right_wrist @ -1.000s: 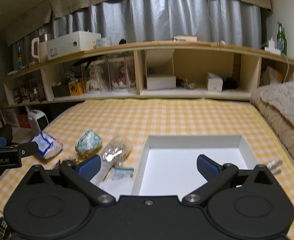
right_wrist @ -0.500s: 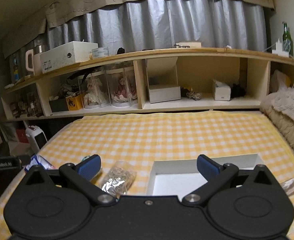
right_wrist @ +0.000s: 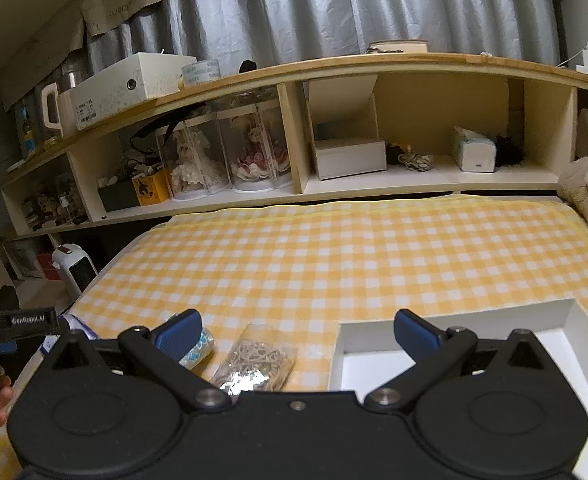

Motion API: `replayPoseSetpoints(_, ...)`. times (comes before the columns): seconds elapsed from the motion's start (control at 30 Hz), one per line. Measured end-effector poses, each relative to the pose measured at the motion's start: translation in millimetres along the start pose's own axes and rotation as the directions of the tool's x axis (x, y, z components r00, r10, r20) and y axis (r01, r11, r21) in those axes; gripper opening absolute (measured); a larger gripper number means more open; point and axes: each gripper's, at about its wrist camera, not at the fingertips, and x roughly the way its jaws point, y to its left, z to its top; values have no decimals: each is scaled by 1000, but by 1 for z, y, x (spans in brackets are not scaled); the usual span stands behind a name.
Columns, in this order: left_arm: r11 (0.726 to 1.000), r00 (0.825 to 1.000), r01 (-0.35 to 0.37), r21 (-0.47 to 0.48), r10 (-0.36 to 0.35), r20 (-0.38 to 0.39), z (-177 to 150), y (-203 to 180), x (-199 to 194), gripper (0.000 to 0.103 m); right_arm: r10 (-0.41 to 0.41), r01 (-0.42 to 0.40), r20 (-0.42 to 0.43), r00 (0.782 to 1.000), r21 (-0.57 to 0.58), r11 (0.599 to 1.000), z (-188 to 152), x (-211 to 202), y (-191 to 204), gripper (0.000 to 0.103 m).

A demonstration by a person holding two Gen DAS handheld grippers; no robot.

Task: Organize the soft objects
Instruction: 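Grasp the blue tissue pack with the left tool while the right tool grasps the rubber-band bag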

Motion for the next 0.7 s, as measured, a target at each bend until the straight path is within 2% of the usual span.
replayPoseSetpoints(0.17, 990, 997, -20, -137, 9, -81, 5, 7, 37, 103, 61, -58, -46, 997, 72, 996, 1, 33, -5, 103)
replayPoseSetpoints(0.27, 983, 993, -35, -182, 14, -116, 9, 11, 54, 103, 89, -84, -79, 993, 64, 994, -3, 55, -1, 103)
replayPoseSetpoints(0.4, 972, 991, -61, -228, 32, -126, 15, 13, 68, 103, 122, -114, -147, 982, 61, 992, -8, 82, 8, 103)
replayPoseSetpoints(0.47, 969, 991, -70, -237, 41, -124, 17, 11, 73, 103, 149, -135, -182, 972, 90, 987, -10, 95, 10, 102)
replayPoseSetpoints(0.57, 971, 992, -77, -228, 53, -112, 19, 5, 82, 103, 192, -159, -230, 954, 155, 975, -15, 111, 9, 90)
replayPoseSetpoints(0.7, 989, 990, -101, -112, 90, -105, 15, -3, 98, 103, 228, -146, -308, 924, 268, 952, -24, 130, 4, 83)
